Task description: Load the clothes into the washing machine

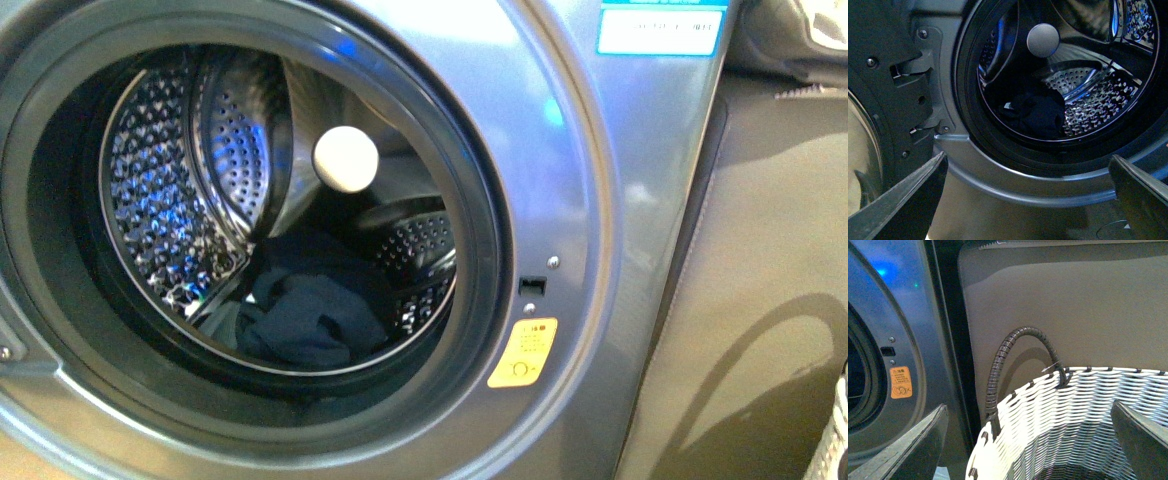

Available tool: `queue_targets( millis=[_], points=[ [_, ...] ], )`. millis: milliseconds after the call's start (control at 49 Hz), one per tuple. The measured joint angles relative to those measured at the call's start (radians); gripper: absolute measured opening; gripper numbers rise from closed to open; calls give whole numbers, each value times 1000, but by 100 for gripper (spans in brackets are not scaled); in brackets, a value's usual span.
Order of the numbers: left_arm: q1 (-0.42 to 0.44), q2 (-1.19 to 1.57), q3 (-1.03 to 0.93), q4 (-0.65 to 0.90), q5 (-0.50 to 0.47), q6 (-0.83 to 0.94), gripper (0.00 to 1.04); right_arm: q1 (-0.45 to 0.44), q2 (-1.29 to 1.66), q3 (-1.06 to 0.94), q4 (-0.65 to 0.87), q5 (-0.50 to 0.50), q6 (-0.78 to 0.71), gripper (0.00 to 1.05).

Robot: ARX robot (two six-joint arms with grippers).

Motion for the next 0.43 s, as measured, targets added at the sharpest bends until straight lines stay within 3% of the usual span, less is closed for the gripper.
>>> queue_targets(
  millis=[428],
  points=[
    [0,0,0,0,0,0,98,0,0,0,0,0,0,97]
  ],
)
